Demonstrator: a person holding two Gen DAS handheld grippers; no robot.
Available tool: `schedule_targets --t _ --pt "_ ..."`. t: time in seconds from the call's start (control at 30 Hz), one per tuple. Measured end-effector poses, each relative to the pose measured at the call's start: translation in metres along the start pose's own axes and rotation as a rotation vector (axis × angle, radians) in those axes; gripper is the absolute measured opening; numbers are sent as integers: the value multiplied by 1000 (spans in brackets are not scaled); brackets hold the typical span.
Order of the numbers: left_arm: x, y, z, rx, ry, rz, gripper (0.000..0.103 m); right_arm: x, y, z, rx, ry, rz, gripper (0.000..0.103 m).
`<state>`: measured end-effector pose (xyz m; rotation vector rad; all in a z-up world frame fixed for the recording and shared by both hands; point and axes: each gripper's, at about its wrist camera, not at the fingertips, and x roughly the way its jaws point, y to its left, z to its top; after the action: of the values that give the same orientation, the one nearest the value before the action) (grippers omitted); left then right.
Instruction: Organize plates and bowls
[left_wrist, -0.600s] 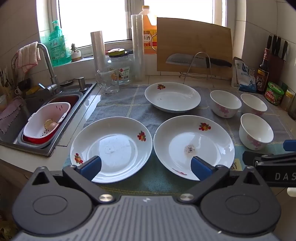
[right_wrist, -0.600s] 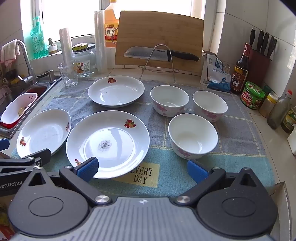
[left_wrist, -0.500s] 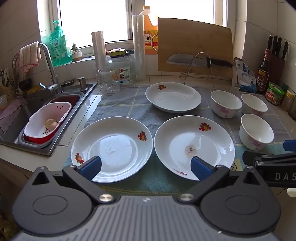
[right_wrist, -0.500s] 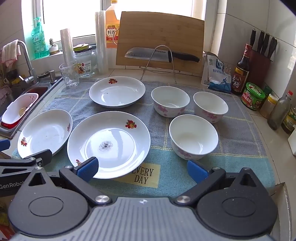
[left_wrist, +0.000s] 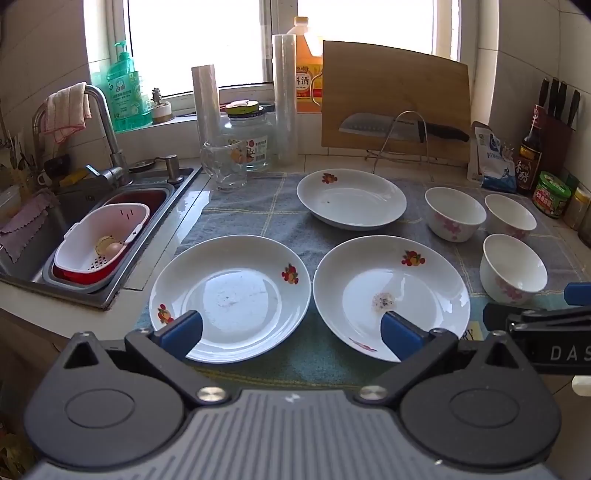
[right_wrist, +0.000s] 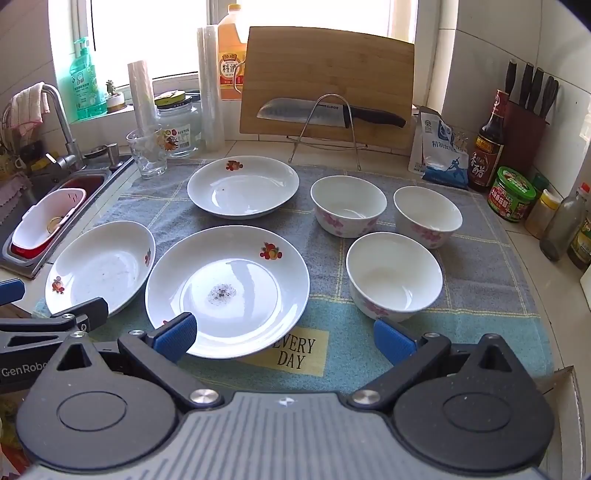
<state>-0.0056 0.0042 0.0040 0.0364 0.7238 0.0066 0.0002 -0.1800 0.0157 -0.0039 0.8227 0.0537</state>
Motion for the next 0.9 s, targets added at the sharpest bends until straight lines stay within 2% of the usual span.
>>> schedule_targets --t 0.9 --pt "-4 -1 4 -4 -11 2 102 -1 -2 1 -8 -14 10 103"
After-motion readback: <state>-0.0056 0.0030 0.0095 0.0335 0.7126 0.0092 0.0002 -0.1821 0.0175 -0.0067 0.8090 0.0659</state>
